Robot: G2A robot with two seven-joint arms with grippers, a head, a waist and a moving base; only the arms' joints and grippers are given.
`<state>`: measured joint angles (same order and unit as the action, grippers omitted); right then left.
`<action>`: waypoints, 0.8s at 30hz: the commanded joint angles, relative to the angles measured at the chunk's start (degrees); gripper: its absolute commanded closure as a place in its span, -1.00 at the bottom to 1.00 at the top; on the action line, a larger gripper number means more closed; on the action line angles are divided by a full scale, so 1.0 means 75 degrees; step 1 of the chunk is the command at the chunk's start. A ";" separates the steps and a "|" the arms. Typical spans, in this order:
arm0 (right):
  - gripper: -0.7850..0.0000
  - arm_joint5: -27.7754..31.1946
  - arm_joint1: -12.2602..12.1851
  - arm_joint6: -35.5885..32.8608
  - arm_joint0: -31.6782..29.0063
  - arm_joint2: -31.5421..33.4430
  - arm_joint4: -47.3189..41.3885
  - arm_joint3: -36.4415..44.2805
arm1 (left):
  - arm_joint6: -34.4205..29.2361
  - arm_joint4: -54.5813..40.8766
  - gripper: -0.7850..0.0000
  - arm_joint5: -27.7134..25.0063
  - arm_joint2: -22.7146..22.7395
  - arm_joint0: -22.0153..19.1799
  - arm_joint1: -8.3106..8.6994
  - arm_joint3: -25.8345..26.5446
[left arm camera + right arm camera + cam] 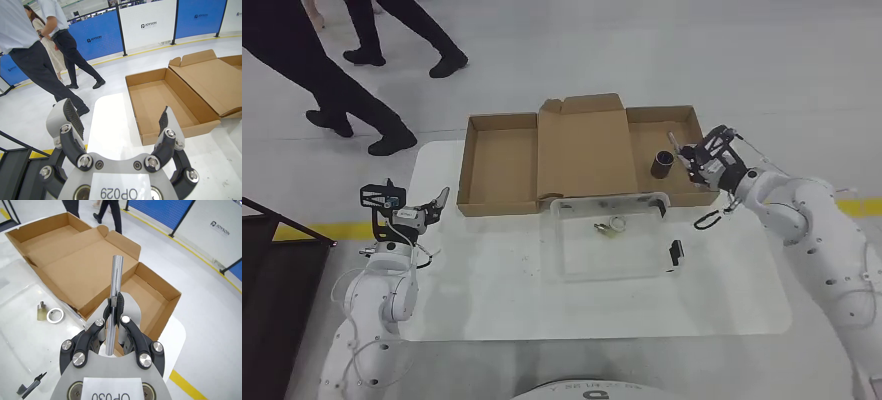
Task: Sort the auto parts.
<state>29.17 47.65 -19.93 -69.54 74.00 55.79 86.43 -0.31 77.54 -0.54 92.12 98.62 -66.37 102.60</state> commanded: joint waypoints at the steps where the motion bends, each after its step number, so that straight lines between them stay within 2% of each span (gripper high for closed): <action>1: 1.00 -0.0406 0.0094 -0.0490 0.0332 -0.0257 -0.0332 -0.0269 | 0.0000 0.0000 -1.00 0.0000 0.0000 0.0000 0.0000 0.0000; 4: 1.00 -0.1304 0.0303 -0.1286 0.0985 -0.0784 -0.0815 -0.0793 | 0.0000 0.0000 -1.00 0.0000 0.0000 0.0000 0.0000 0.0000; 9: 1.00 -0.3399 0.0690 -0.2264 0.1985 -0.1566 -0.1193 -0.1631 | 0.0000 0.0000 -1.00 0.0000 0.0000 0.0000 0.0000 0.0000; 13: 1.00 -0.3849 0.0937 -0.3165 0.2615 -0.2197 -0.1131 -0.2175 | 0.0000 0.0000 -1.00 0.0000 0.0000 0.0000 0.0000 0.0000; 15: 0.99 -0.4007 0.1047 -0.3318 0.2855 -0.2448 -0.1001 -0.2439 | 0.0000 0.0000 -1.00 0.0000 0.0000 0.0000 0.0000 0.0000; 17: 0.73 -0.4184 0.1156 -0.3460 0.3023 -0.2685 -0.0899 -0.2653 | 0.0000 0.0000 -1.00 0.0000 0.0000 0.0000 0.0000 0.0000; 21: 0.04 -0.4232 0.1304 -0.3476 0.3229 -0.2897 -0.0914 -0.2993 | 0.0000 0.0000 -1.00 0.0000 0.0000 0.0000 0.0000 0.0000; 22: -0.46 -0.4195 0.1326 -0.3468 0.3251 -0.2913 -0.0940 -0.3047 | 0.0000 0.0000 -1.00 0.0000 0.0000 0.0000 0.0000 0.0000; 24: -0.82 -0.3982 0.1348 -0.3405 0.3267 -0.2892 -0.1024 -0.3102 | 0.0000 0.0000 -1.00 0.0000 0.0000 0.0000 0.0000 0.0000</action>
<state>-1.85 57.70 -45.83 -45.05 52.13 48.57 63.34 -0.31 77.54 -0.54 92.12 98.62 -66.37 102.60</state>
